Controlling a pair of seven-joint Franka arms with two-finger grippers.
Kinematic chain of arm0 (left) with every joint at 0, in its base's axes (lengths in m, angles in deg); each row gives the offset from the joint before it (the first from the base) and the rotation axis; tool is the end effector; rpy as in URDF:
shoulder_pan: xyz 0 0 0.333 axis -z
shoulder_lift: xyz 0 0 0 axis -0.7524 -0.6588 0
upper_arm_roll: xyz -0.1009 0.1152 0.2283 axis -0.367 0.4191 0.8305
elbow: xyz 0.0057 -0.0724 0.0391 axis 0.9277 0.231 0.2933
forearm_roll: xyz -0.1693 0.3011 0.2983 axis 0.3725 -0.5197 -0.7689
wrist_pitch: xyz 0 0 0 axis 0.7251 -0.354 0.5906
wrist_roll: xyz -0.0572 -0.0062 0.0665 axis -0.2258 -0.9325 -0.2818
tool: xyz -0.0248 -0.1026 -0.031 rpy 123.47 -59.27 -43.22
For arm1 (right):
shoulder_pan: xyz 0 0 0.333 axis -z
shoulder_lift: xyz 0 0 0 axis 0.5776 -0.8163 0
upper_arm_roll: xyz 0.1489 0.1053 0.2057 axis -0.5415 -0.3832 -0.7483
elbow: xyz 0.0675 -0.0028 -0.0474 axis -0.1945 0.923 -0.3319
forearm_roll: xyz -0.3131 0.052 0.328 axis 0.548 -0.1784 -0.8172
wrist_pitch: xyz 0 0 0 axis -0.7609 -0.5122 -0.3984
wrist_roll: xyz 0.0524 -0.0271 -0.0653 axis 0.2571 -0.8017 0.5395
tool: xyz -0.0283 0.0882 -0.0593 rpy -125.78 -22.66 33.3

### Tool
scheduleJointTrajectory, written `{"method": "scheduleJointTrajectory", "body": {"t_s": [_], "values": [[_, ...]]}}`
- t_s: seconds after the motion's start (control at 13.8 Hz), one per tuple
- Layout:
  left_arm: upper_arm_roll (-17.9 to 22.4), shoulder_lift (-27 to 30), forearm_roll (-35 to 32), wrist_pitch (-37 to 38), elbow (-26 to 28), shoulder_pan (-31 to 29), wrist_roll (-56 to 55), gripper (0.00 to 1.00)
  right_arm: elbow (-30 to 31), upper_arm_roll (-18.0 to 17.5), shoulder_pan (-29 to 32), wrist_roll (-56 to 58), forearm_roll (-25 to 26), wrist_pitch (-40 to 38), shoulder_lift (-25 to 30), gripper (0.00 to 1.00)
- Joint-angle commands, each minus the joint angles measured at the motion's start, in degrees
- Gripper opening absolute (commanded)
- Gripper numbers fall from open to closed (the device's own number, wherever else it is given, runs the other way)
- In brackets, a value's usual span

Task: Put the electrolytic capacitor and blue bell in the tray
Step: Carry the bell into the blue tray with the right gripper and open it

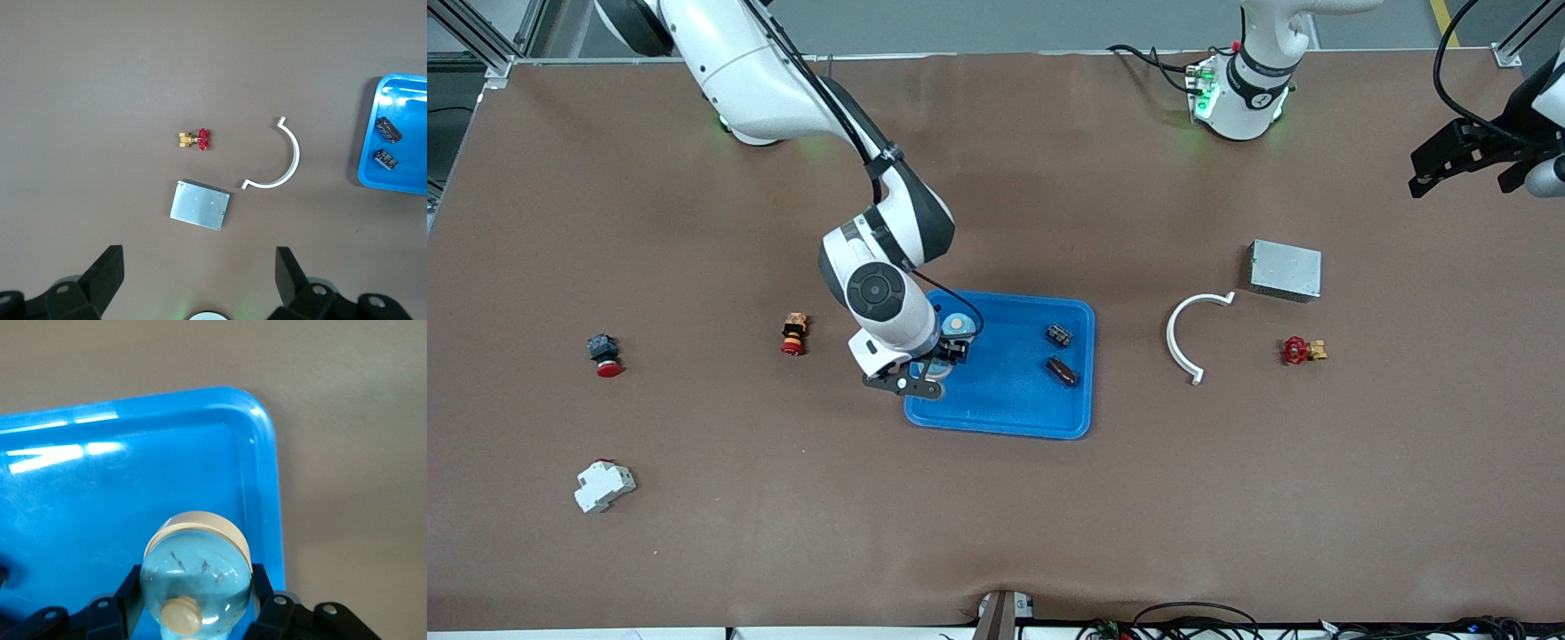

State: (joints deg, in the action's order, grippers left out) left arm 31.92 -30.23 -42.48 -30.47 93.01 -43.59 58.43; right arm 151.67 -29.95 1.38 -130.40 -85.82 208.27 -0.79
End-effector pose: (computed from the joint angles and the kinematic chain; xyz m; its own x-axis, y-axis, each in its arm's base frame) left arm 0.5851 -0.0468 0.6418 0.9998 0.0206 -0.0003 0.0206 -0.9990 -0.0400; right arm 0.6170 0.4186 0.1709 0.9781 -0.2006 -0.0563 -0.2047 -0.9757 -0.0785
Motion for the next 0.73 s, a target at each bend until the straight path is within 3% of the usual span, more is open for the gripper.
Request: {"method": "scheduleJointTrajectory", "body": {"t_s": [0.0,0.65], "values": [[-0.1,1.3,1.6,0.0,0.4,-0.5,0.6,1.0,-2.5,0.5,-0.6,-0.9,-0.6,2.0,-2.8,0.06],[-0.1,0.8,0.7,0.2,-0.1,-0.3,0.1,1.0,-5.3,0.5,0.0,-0.3,-3.6,4.3,-6.6,0.06]]}}
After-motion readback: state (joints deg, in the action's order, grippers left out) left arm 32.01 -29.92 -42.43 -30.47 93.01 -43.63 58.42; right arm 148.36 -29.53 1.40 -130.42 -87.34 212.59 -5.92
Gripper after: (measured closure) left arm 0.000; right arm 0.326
